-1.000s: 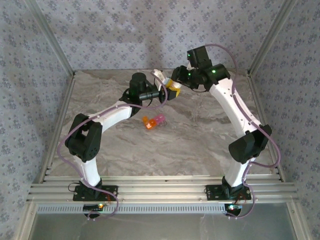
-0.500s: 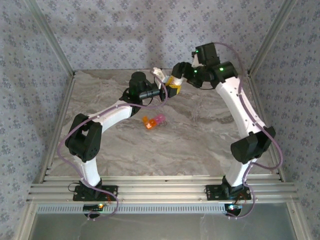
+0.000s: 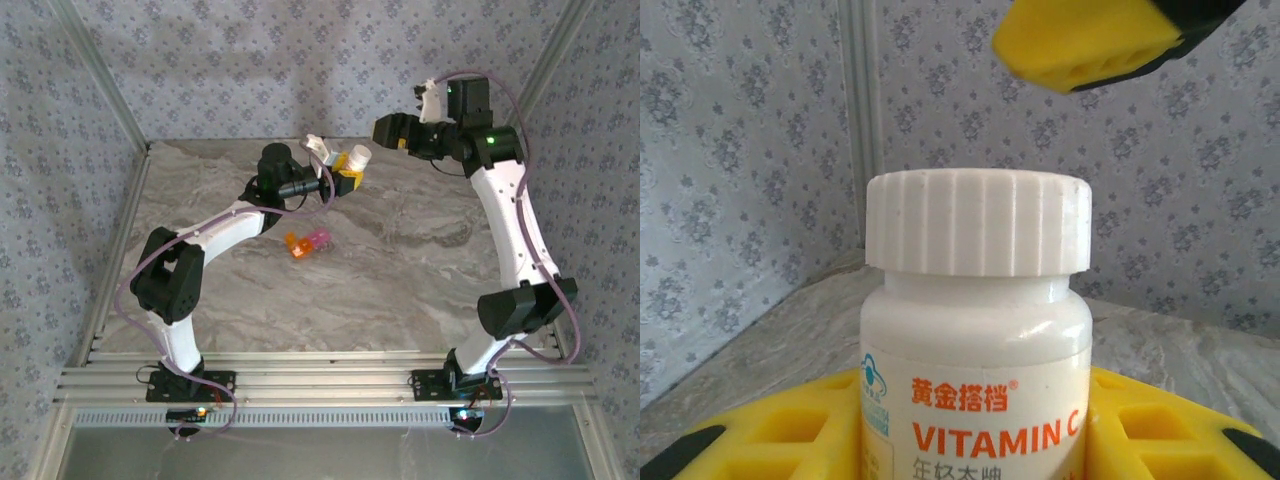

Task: Sort the pills into containers

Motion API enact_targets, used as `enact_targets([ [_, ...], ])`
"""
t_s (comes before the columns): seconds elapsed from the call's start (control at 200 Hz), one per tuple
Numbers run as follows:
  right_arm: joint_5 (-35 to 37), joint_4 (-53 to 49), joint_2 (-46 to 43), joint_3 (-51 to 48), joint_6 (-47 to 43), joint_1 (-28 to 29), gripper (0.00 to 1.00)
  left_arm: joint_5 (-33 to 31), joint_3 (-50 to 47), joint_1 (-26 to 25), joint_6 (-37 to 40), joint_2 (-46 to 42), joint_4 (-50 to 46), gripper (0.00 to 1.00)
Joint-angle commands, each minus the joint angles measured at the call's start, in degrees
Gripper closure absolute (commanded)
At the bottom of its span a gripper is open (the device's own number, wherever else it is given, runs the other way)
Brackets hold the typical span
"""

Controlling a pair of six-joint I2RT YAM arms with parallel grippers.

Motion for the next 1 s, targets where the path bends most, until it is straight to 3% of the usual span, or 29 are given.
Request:
enact_targets([
  [0.0, -4.81, -4.24, 3.17, 4.7, -6.46, 0.44, 0.23, 2.93, 2.64, 0.0, -1.68, -0.57, 3.18, 1.0],
  [0.54, -1.03, -10.17, 9.22, 10.01, -8.39, 3.96, 0.27, 3.91, 2.27, -0.08, -1.61, -1.27, 2.62, 1.0],
  [0.995, 2.51, -12.34, 10.05, 9.15, -7.13, 5.17, 0.56, 3.72, 2.53, -0.13, -1.17, -1.36, 2.38, 1.0],
])
